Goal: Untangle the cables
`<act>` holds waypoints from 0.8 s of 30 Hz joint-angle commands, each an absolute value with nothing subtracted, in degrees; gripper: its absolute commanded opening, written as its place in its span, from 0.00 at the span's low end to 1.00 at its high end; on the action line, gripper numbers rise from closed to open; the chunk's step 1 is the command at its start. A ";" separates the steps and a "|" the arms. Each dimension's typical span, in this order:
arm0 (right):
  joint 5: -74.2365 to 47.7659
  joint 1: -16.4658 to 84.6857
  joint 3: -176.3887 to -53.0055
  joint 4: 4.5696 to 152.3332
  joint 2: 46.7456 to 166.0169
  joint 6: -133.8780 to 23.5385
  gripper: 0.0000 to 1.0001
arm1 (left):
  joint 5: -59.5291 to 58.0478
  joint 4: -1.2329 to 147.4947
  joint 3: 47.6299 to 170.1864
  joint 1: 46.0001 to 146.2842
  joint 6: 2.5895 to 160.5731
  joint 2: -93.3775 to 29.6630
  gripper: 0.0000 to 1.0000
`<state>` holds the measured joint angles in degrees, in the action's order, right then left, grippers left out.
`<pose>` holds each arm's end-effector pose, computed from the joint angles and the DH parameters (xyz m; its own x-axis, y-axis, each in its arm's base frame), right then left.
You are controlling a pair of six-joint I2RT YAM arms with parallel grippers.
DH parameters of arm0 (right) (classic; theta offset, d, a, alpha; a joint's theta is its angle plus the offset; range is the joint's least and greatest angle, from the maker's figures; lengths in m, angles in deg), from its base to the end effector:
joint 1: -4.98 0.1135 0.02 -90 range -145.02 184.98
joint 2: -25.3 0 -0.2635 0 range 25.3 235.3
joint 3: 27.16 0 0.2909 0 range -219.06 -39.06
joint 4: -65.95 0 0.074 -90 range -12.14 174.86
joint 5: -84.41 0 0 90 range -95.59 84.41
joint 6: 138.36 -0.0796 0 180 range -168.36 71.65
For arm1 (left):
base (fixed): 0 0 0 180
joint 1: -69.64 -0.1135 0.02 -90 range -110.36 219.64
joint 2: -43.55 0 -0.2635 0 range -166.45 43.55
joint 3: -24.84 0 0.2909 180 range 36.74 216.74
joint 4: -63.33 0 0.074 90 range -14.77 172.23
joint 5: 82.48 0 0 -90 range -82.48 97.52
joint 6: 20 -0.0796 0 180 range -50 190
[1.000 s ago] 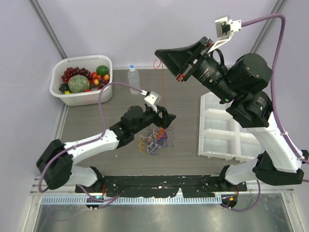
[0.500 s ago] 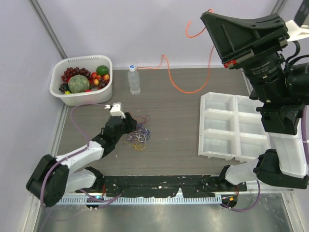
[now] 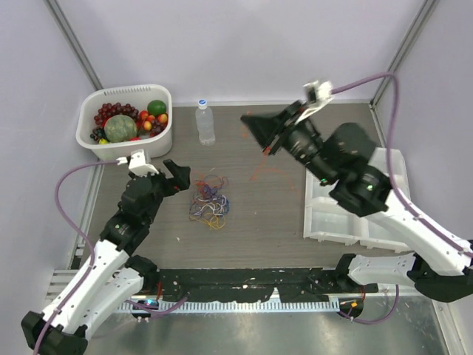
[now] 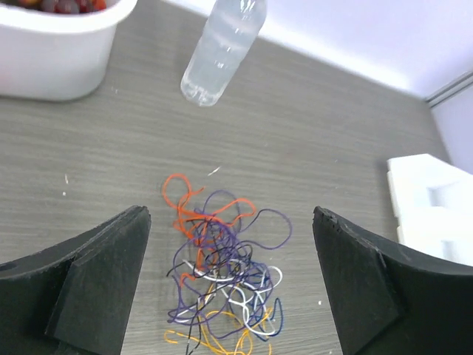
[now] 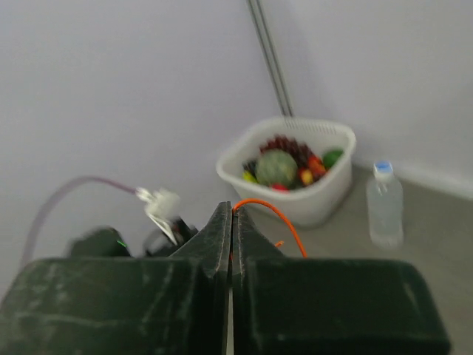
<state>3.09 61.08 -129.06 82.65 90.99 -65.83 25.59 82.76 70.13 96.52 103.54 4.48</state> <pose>0.1718 0.2341 0.5765 -0.0448 0.4654 -0.8840 -0.7629 0.5553 0.3310 0.2344 -0.0912 0.2769 -0.2586 -0.4578 -0.8506 0.0211 0.8777 -0.4788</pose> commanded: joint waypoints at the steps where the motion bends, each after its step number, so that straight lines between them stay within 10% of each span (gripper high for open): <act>1: 11.52 61.32 -117.58 85.32 86.65 -64.97 0.01 | 21.87 89.91 74.27 96.27 100.15 8.21 0.97; 15: 38.08 59.92 -117.54 93.24 80.40 -51.80 0.01 | -1.17 90.70 81.12 96.27 103.05 -0.22 1.00; 24: 29.92 39.66 -124.58 93.94 86.29 -50.02 0.01 | -6.80 87.89 81.47 96.27 106.39 -1.01 1.00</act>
